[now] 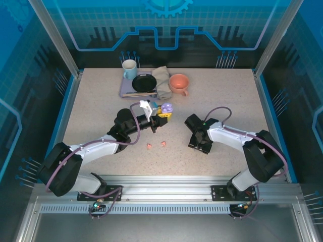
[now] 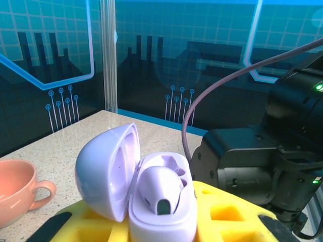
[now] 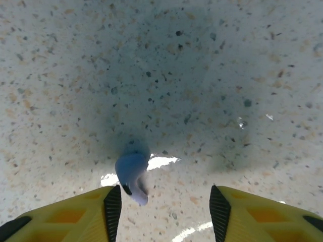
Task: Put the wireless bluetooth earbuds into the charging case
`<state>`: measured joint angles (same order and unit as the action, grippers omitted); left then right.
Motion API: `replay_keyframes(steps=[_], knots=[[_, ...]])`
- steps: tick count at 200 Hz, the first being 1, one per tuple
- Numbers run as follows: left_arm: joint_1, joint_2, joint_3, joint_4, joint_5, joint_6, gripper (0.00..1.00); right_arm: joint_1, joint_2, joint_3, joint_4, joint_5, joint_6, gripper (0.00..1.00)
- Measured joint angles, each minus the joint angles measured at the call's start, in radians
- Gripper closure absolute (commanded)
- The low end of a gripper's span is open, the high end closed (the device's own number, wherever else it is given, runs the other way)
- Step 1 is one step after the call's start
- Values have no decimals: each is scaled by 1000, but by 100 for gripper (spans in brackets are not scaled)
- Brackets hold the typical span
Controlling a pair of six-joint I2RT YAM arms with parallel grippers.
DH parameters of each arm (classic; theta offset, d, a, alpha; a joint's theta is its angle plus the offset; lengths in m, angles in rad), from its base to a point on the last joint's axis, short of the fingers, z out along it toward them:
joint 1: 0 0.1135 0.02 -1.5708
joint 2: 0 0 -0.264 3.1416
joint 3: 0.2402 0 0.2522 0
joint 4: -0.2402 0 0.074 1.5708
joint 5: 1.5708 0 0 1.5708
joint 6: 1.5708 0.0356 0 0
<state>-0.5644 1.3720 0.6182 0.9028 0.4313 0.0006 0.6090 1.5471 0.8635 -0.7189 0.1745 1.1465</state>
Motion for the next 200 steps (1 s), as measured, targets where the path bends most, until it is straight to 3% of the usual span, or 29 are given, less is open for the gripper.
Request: replay_keyframes(steps=[72,200], knots=[[1,0,-6,19,0,-2,100,0,63,29,48,-2,2,53],[1,3,-6,24,0,-3,100,-10,40,-23,93,-2,2,62]])
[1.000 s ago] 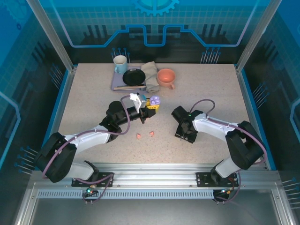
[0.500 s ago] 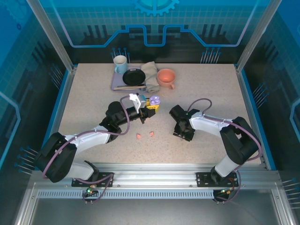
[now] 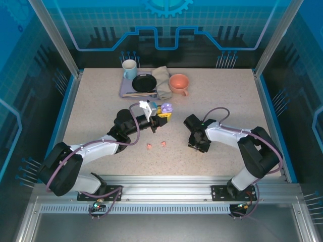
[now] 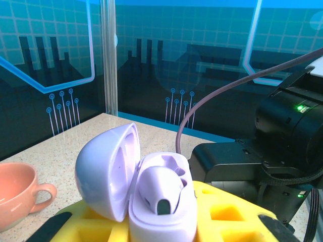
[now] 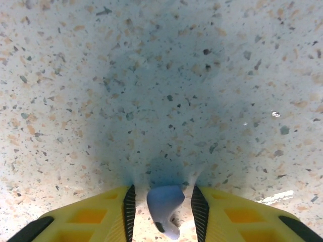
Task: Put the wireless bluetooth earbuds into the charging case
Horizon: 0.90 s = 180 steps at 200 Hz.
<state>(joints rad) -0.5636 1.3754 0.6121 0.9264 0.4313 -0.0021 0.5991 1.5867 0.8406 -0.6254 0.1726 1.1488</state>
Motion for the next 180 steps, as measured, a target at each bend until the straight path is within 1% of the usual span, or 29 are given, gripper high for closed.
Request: replay_keyframes(steps=[87,125,139,147,180], knots=[[0,0,0,0,0,0,100,-55,-34,-39,35,-54,-28,68],[0,0,0,-1,0,0,100,-57,-29,-32,23,-57,-50,73],[0,0,0,-1,0,0,100,-57,-23,-24,13,-57,-57,74],[0,0,0,-1,0,0,100,-58,-19,-19,7,-57,-61,76],[0,4,0,-1,0,-1,100,-59,-5,0,-16,-57,-81,77]])
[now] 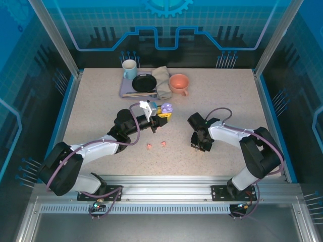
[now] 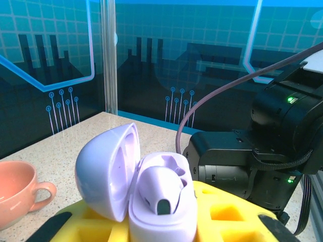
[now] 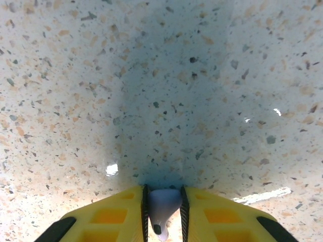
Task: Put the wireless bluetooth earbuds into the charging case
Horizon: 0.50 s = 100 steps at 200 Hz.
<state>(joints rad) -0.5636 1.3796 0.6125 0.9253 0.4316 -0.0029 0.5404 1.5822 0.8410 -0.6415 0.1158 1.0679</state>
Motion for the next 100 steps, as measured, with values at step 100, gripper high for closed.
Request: replay_keyframes(steps=[100], knots=[[1,0,3,-4,0,0,100,-13,-135,-11,21,72,-108,80]])
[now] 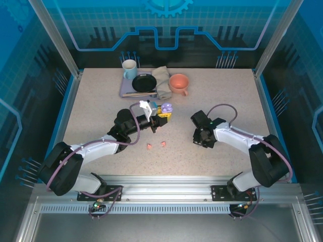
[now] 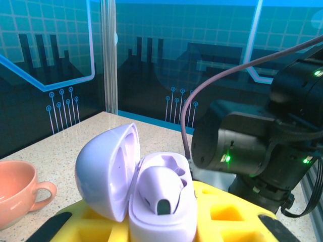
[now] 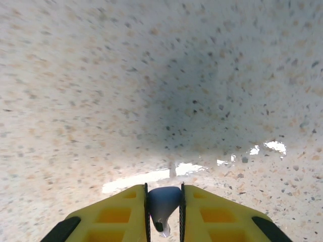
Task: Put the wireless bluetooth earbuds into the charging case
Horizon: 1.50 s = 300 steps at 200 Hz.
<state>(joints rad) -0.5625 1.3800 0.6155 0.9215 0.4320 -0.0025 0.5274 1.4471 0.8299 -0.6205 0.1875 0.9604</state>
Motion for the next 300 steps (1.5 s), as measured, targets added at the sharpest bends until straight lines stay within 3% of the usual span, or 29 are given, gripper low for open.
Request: replay_keyframes(steps=[68,124,206,300], knots=[[1,0,7,-11,0,0,100,2,-239,9,38,45,-138,79],[2,7,32,-19,7,0,100,3,-354,184,47,39,-259,79],[2,48,77,-20,29,0,100,34,-362,409,106,-86,-353,79],[2,60,96,-26,41,0,100,156,-249,456,168,-147,-363,79]])
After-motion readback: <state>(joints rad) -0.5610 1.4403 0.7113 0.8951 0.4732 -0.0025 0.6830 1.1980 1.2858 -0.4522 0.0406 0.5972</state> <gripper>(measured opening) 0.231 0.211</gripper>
